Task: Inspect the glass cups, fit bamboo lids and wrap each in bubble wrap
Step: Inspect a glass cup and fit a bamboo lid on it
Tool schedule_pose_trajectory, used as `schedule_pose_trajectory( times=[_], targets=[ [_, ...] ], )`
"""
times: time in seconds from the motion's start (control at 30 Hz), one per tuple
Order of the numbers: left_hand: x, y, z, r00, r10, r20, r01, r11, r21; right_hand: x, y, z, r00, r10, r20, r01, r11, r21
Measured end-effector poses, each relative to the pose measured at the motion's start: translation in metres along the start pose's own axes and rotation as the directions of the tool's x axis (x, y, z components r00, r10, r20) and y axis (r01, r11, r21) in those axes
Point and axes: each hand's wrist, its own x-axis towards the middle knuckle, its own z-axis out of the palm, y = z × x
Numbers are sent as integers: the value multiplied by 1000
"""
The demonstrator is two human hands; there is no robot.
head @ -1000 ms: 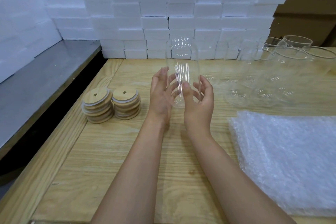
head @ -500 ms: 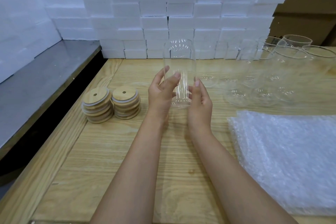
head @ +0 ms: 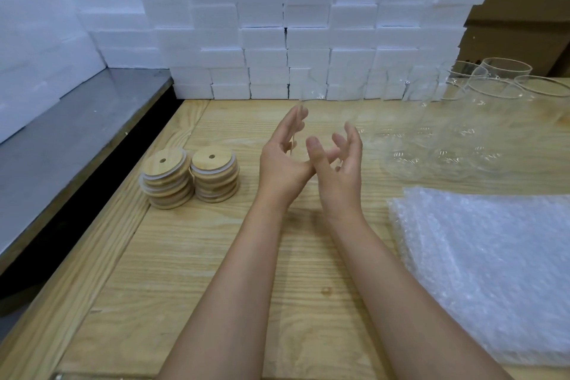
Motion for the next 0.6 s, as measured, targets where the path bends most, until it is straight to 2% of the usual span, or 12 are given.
schedule_pose_trajectory(
  times=[0.37,0.6],
  targets=[
    [-2,-11,-1,989,144,20,-146,976,161,9,11,-3,991,-105,81,93,986,137],
    [-5,-11,-3,983,182,6,-177,950,256,5,11,-2,986,-152,72,147,987,63]
  ],
)
